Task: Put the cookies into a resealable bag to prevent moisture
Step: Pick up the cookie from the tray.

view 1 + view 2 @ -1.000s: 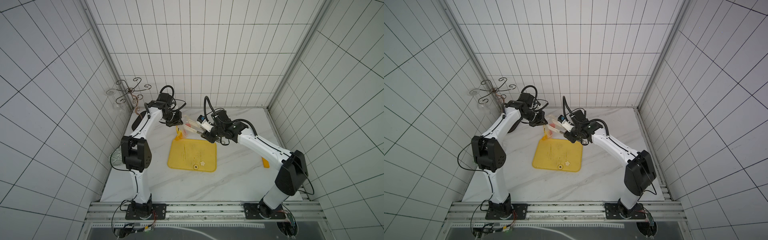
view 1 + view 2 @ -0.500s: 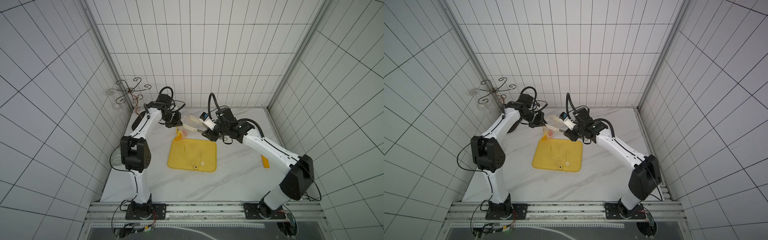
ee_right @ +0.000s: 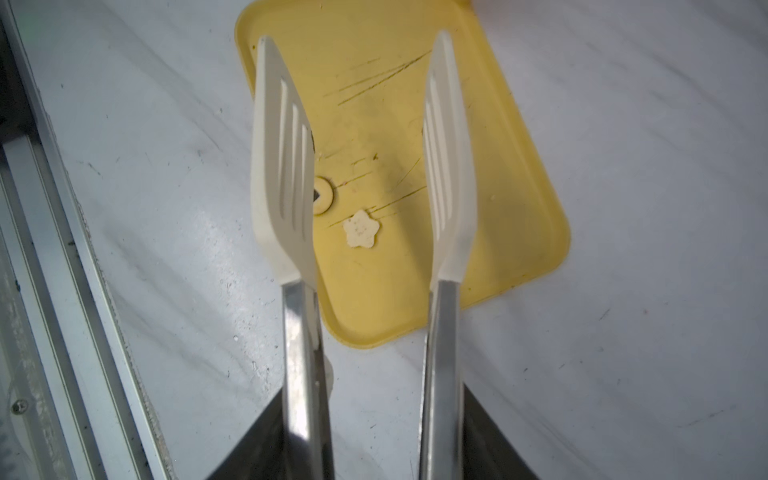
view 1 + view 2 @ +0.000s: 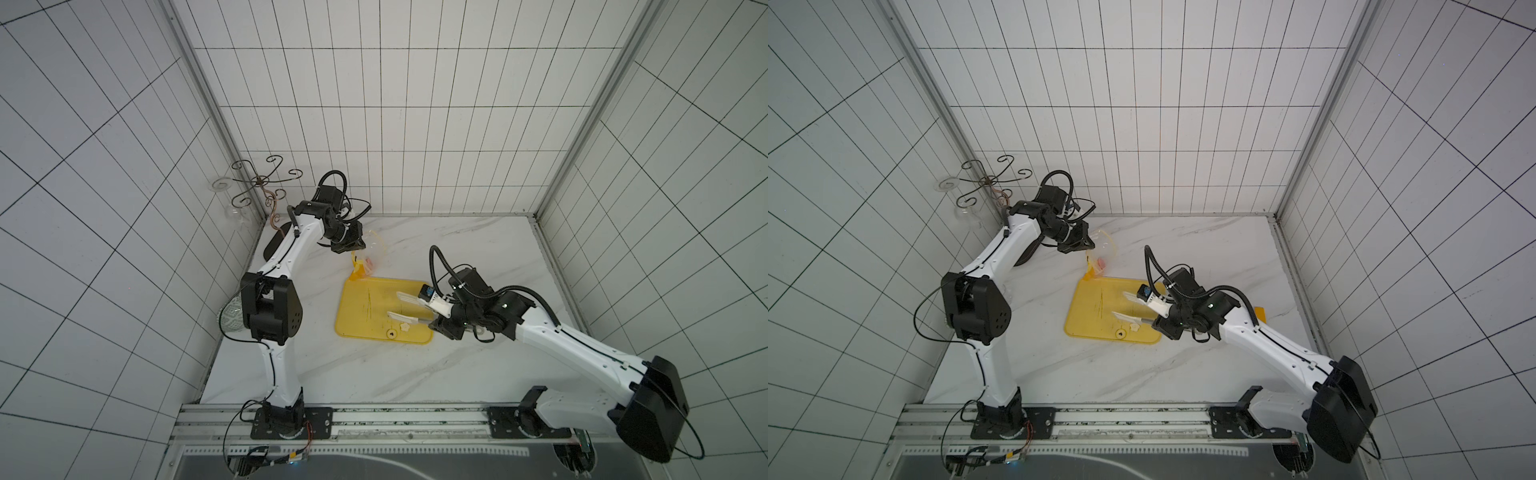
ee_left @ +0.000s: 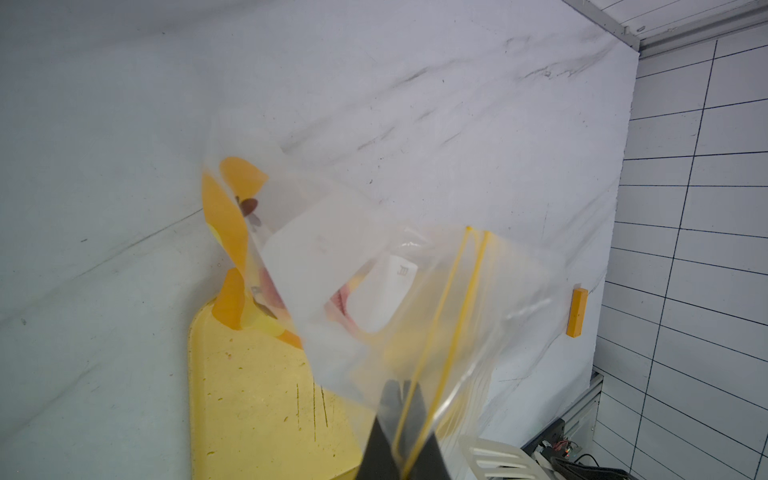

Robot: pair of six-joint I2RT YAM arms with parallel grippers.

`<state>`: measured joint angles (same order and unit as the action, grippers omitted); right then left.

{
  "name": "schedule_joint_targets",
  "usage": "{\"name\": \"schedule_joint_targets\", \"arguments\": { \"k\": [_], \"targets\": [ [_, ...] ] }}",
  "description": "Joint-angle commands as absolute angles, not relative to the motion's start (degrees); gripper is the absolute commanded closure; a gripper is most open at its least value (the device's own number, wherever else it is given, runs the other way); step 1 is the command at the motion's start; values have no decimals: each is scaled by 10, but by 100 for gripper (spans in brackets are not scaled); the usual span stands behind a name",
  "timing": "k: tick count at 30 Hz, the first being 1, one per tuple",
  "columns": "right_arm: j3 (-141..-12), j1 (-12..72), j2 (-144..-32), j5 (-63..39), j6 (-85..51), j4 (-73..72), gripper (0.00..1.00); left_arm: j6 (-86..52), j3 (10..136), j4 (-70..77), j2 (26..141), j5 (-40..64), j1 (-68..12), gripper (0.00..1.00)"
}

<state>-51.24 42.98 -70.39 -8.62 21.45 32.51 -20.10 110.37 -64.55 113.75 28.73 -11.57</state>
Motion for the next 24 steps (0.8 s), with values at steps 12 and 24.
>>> {"name": "schedule_joint_targets", "arguments": {
  "k": [12,24],
  "targets": [
    [-451,442,-755,-47,229,282,47,-197,1114,-650,1149,280,-120,100],
    [-465,442,-796,-30,221,294,52,-192,1110,-651,1146,279,-119,100]
  ]
}}
